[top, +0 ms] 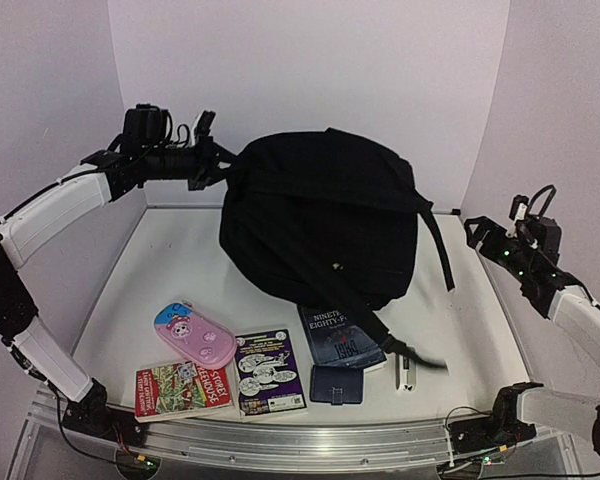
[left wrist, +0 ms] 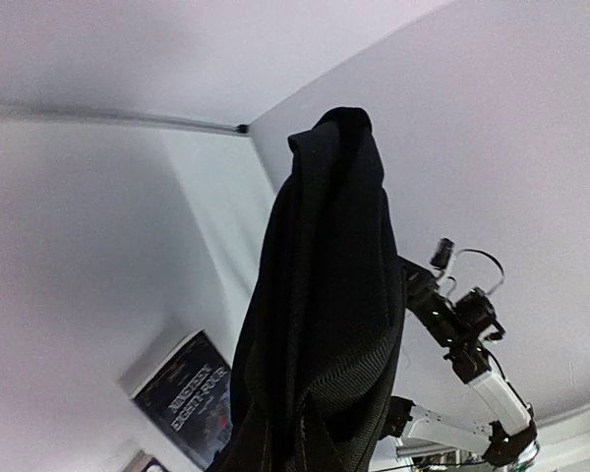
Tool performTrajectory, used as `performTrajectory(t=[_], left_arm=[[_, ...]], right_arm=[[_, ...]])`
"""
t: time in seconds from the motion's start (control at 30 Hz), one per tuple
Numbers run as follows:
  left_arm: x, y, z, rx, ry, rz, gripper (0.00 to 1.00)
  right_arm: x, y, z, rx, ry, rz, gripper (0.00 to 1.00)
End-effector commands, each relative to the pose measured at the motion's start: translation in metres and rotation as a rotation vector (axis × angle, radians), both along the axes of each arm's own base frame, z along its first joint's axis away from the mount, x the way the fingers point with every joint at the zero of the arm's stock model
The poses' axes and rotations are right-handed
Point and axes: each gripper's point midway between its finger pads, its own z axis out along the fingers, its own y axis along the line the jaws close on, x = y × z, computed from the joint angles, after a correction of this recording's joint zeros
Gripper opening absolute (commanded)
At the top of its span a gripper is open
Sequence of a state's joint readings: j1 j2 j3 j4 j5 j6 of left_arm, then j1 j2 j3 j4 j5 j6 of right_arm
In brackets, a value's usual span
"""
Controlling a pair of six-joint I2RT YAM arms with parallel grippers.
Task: Pack the student bag
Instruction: Place the student bag at the center of the board, then adjust the student bag at the center of the board.
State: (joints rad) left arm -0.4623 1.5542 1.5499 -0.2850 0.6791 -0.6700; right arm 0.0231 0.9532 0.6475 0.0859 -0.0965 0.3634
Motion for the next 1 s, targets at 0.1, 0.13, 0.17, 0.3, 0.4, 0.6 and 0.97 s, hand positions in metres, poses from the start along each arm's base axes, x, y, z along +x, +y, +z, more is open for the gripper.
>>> performTrajectory(t=[0.1, 0.13, 0.17, 0.3, 0.4, 0.6, 0.97], left_arm=[[0.02, 0.076, -0.148, -0.013, 0.375, 0.17, 0.01], [0.018, 0.083, -0.17, 0.034, 0.395, 0.188, 0.03], [0.016, 0.092, -0.192, 0.098, 0.409, 0.215, 0.06], [0.015, 0.122, -0.234, 0.336, 0.382, 0.319, 0.23], [0.021, 0.142, -0.232, 0.433, 0.328, 0.407, 0.43], [0.024, 0.193, -0.214, 0.608, 0.256, 0.642, 0.8], [-0.026, 0.148, -0.232, 0.452, 0.448, 0.426, 0.94]], right_arm=[[0.008, 0.017, 0.015, -0.008, 0.003, 0.102, 0.98], [0.009, 0.02, 0.012, -0.006, 0.013, 0.116, 0.98], [0.009, 0.023, 0.011, 0.0, 0.021, 0.131, 0.98], [0.014, 0.041, 0.006, 0.019, 0.052, 0.194, 0.96], [0.017, 0.067, 0.002, 0.019, 0.081, 0.255, 0.94], [0.015, 0.149, -0.019, -0.009, 0.172, 0.44, 0.87], [-0.015, 0.293, -0.054, 0.047, 0.349, 0.738, 0.64]])
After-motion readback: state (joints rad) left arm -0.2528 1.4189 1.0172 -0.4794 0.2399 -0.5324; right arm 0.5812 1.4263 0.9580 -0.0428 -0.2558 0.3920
